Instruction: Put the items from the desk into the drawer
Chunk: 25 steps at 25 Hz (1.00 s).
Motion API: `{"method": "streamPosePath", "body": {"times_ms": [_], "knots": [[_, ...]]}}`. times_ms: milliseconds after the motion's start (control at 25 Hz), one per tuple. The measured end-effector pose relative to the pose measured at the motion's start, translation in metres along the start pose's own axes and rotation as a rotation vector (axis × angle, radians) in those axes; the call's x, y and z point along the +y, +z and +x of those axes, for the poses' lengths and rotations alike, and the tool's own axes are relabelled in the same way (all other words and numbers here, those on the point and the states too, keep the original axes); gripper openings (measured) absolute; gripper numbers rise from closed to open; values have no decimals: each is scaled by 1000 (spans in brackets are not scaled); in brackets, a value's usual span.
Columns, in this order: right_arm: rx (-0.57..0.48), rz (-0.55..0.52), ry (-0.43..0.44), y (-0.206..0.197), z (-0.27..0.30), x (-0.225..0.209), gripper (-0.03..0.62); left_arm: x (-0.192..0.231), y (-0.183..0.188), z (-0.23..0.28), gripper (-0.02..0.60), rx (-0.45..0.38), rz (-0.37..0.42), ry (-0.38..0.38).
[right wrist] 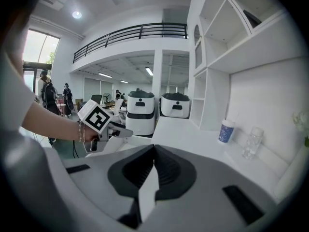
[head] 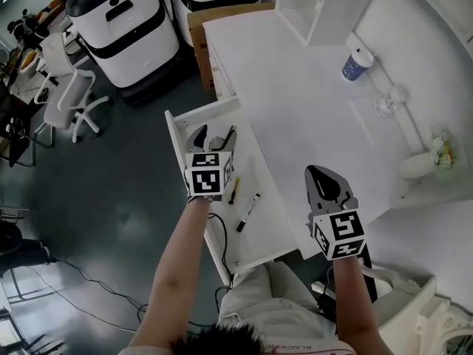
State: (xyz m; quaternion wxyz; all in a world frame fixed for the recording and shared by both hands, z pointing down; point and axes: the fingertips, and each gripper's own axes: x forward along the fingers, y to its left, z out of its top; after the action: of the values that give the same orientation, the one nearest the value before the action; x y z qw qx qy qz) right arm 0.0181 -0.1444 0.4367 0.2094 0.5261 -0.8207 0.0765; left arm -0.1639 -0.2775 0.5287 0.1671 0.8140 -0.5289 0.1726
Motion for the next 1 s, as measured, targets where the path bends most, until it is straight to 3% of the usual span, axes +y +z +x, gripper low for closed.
{"method": "streamPosePath", "body": {"times_ms": [240, 640, 1000], "knots": [[-63, -32, 20, 18, -21, 6, 8, -17, 37, -53, 291, -107, 103, 26], [-181, -80, 60, 57, -71, 14, 8, -33, 88, -165, 288, -291, 59, 114], [-288, -113, 78, 93, -104, 10, 8, -55, 129, -246, 287, -397, 178, 169]]}}
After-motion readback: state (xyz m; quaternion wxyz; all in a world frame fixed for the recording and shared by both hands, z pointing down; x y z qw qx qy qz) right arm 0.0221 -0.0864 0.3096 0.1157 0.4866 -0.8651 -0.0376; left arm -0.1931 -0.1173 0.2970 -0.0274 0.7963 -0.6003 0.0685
